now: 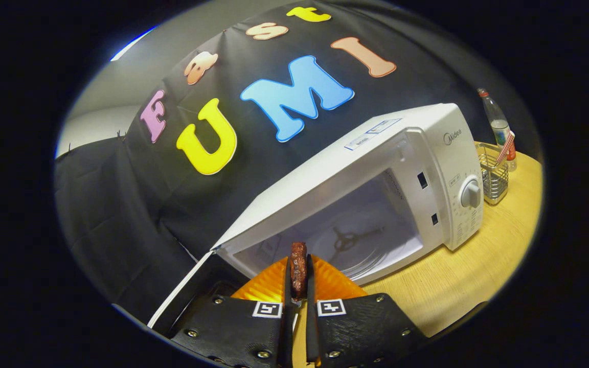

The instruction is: Open the microwave, put the food inside, and close the microwave door.

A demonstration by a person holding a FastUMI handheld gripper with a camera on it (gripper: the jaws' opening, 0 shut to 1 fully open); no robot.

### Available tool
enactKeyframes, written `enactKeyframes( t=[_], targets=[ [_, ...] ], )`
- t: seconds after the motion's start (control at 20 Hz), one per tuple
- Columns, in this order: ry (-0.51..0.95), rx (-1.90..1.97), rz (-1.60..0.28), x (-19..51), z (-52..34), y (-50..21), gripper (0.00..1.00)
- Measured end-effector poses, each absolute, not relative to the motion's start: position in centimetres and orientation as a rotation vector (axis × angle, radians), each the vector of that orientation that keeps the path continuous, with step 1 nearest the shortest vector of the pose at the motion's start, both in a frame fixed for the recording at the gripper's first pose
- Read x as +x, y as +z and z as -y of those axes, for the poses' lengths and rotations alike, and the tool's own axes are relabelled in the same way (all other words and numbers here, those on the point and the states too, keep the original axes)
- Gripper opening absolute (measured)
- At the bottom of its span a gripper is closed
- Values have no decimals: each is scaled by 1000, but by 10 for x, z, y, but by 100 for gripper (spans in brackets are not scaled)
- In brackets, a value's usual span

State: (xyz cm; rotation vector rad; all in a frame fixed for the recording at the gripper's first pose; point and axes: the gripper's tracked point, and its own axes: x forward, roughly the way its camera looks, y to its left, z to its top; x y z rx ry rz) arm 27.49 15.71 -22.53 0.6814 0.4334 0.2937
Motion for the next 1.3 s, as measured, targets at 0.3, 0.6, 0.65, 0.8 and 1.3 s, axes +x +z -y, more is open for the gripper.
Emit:
enactKeyframes(
  t=[0.3,0.6,0.65,0.8,1.3],
  targets=[
    [248,709,-423,309,-170,-258,10],
    [191,705,-427,332,-176,-293,10],
    [179,706,-429,336,-175,-298,10],
    [157,718,-420,343,-171,-303,10],
    [-14,567,-441,355,-136,-335,41]
  ],
)
